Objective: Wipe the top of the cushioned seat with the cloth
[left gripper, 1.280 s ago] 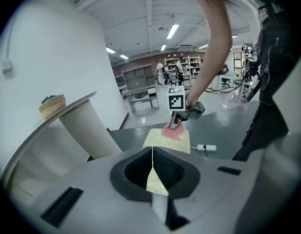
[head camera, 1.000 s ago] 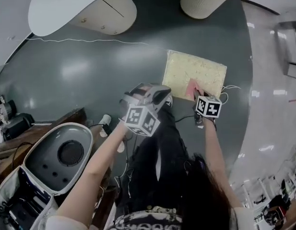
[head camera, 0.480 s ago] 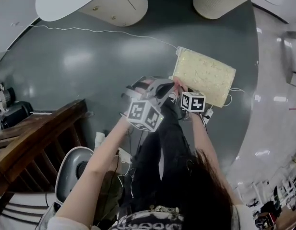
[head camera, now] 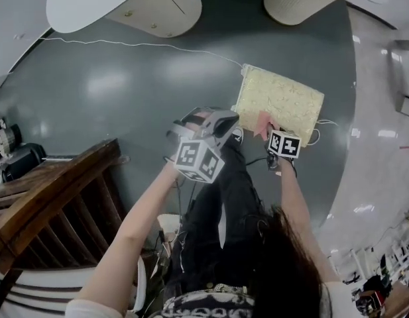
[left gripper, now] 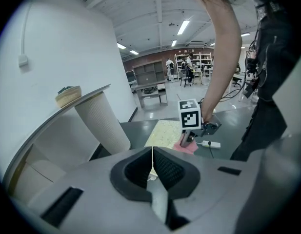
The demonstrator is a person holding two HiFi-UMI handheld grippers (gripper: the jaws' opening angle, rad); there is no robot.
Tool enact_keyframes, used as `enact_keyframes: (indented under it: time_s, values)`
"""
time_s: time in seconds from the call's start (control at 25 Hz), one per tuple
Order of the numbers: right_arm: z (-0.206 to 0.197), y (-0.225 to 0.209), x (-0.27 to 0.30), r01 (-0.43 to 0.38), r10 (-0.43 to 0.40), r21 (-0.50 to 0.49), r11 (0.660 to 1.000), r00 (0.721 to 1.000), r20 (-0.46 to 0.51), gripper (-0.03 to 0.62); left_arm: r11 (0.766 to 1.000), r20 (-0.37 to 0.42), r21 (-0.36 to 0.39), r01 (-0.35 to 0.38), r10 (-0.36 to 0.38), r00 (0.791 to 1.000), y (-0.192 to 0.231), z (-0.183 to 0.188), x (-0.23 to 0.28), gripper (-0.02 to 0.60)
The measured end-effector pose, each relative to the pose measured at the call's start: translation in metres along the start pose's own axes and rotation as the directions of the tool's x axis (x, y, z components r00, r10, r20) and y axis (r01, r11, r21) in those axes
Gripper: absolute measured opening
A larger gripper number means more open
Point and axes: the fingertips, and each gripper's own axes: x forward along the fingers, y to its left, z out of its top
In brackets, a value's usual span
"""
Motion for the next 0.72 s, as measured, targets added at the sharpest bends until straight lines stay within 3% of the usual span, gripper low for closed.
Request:
enact_keyframes:
  time_s: [0.4,0.72]
  values:
    - [-0.031,-0.128,-0.054,0.198,-0.196,0.097,0.975,0.980,-0.033,0.009,0.996,0.017,0.053,0.078,-0.079,0.997,-0.013,0.025,0.028,0.006]
    - [-0.051,-0.185,-0.088,0.291,-0.284,0.134,0.947,0.956,-0.070,0.009,0.991,0.024,0.078,0.110,-0.112,0.993,-0.021,0.037,0.037,0.006]
